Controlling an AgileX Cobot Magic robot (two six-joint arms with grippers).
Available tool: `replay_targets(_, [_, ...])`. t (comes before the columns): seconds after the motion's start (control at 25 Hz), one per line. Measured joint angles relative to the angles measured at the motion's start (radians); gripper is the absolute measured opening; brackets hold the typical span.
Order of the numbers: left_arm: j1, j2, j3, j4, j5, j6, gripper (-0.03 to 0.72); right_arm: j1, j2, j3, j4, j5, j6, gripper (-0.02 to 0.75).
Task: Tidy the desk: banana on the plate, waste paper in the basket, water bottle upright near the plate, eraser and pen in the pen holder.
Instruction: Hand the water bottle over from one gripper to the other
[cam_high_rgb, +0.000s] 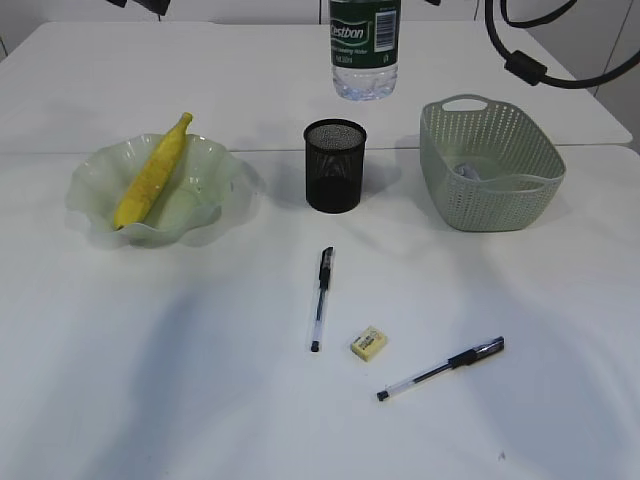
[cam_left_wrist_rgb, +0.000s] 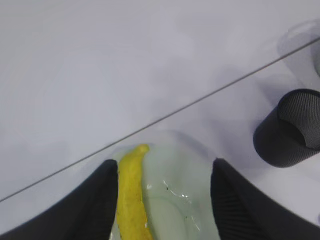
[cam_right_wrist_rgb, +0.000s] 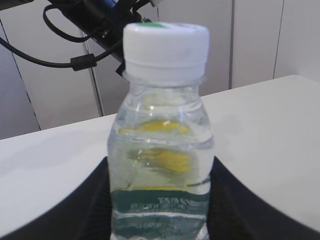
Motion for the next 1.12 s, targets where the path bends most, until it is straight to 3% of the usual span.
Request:
replay_targets(0.44, [0.0,0.0,0.0,-0.01,-0.224,0.002,0.42,0.0,0.0,0.0,0.0,0.002,0.002,0.359])
replay_targets(0.68, [0.0,0.0,0.0,-0.073,-0.34,0.001,0.421,0.0,0.0,0.0,-0.002,0.007,0.002,0.359])
replay_targets(0.92, [0.016,-0.037,0.0,-0.11,-0.391,0.001,0.493,0.0,0.0,0.0,-0.039,0.007,0.006,0.359])
replay_targets(1.12, [0.063,-0.173,0.0,-0.114,-0.357,0.001,0.509,0.0,0.0,0.0,-0.06,0.007,0.017,0.359])
